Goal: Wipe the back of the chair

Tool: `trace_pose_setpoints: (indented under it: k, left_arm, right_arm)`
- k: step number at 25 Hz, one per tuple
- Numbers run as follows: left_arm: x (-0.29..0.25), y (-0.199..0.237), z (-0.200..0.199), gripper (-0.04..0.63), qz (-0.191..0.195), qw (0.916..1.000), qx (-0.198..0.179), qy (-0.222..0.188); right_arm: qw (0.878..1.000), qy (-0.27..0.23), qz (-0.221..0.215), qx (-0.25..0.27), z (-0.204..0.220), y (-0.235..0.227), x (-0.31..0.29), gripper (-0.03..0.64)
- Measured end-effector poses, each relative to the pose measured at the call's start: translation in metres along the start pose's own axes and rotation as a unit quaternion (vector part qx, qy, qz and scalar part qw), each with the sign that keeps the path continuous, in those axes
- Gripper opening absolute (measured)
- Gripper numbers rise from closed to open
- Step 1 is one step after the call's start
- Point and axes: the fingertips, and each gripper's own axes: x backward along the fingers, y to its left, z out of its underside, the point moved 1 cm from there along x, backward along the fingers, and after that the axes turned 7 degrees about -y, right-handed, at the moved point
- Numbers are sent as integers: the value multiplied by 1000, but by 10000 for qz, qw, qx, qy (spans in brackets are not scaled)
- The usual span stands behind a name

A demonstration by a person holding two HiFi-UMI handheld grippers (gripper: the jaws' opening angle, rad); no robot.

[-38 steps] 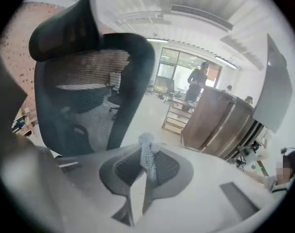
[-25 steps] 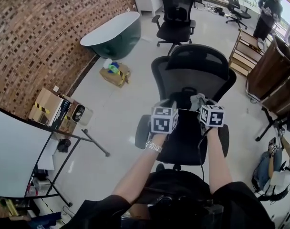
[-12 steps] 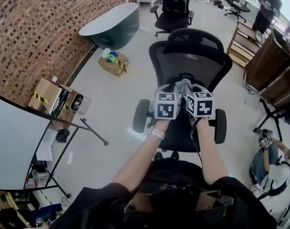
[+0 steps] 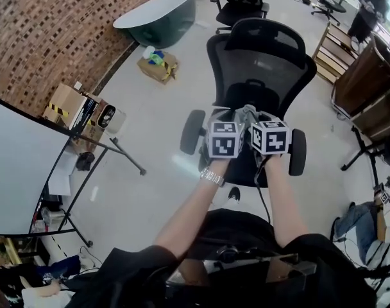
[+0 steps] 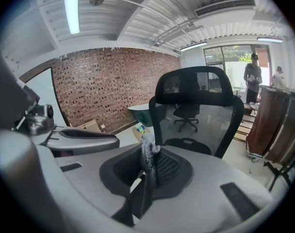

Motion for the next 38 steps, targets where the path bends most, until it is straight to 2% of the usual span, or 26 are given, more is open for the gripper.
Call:
trace_pose_setpoints:
  k: [6, 12, 16, 20, 29, 38]
  left_arm:
    - [56, 21, 25, 61, -9, 9998, -112, 175]
    - [136, 23, 48, 61, 220, 9995, -128, 184]
    - [171, 20, 58, 61, 364, 9991, -98, 211]
    - [183, 11, 53, 61, 439, 9989, -61, 121]
    - [198, 11, 26, 61, 338, 9992, -130, -193]
    - [203, 4, 27, 61, 330, 9990, -230, -191]
  right_arm:
    - [9999, -110, 49, 99, 18, 53, 28, 46]
    - [9995, 64, 288, -109, 75, 105, 84, 46]
    - [9995, 69, 303, -97, 97, 140, 116, 46]
    - [9998, -43, 207, 53, 94, 155, 132, 46]
    - [9995, -250, 146, 108, 75, 164, 143, 44]
    - [9995, -317, -73, 12, 72, 167, 148, 44]
